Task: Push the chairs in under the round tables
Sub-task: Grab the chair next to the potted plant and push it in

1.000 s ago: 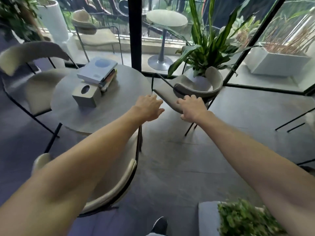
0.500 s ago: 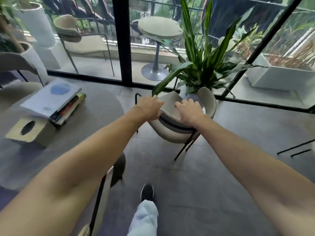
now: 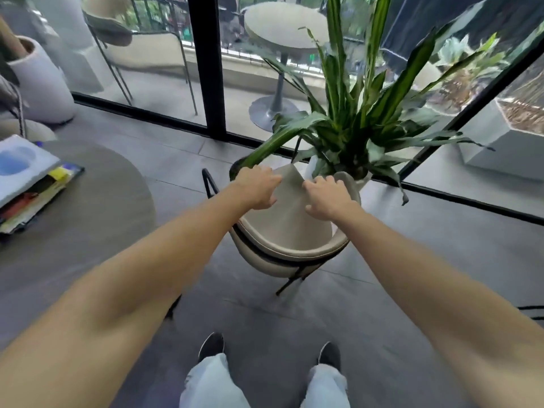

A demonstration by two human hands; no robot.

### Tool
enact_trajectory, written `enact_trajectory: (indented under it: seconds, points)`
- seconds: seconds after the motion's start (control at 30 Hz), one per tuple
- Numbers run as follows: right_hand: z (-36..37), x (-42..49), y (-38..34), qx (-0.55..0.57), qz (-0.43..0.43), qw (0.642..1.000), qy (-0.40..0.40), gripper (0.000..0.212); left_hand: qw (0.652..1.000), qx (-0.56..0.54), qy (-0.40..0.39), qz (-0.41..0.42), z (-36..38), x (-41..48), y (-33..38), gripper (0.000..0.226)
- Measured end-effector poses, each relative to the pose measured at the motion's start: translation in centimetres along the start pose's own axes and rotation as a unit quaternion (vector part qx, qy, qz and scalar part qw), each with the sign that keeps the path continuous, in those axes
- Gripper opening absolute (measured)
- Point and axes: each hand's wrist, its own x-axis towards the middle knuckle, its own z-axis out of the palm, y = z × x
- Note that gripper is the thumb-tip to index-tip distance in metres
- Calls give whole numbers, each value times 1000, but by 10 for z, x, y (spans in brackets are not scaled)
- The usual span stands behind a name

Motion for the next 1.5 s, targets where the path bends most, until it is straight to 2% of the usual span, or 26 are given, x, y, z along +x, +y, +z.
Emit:
enact_trajectory:
  seconds: [0.13, 0.33, 0.53, 0.67, 0.8, 1.0, 1.23, 1.5]
  points:
    - [29, 14, 42, -7, -66, 998, -10, 50, 999, -11, -13, -48, 17, 18, 41, 49]
    - [87, 1, 90, -28, -157, 985, -64, 51, 982, -50, -92, -160, 56, 10, 122, 54]
    - [144, -5, 113, -43, -192, 973, -118, 56, 968, -55, -136, -202, 93, 4, 171, 56]
    - [172, -7, 122, -51, -214, 970, -101, 44, 963, -57, -157, -212, 121, 3, 193, 56]
    - [190, 2, 127, -60, -231, 968, -71, 38, 962, -62, -144, -223, 147, 8, 210, 53]
    - [213, 27, 134, -78, -236, 966, -68, 36, 955, -53, -171, -234, 172, 29, 211, 54]
    - [229, 39, 135, -57, -239, 969, -26, 35, 968, -39, -93, -230, 189, 27, 210, 43]
    - [227, 54, 131, -72, -276, 958, -20, 38, 961, -43, -80, -259, 193, 23, 219, 39]
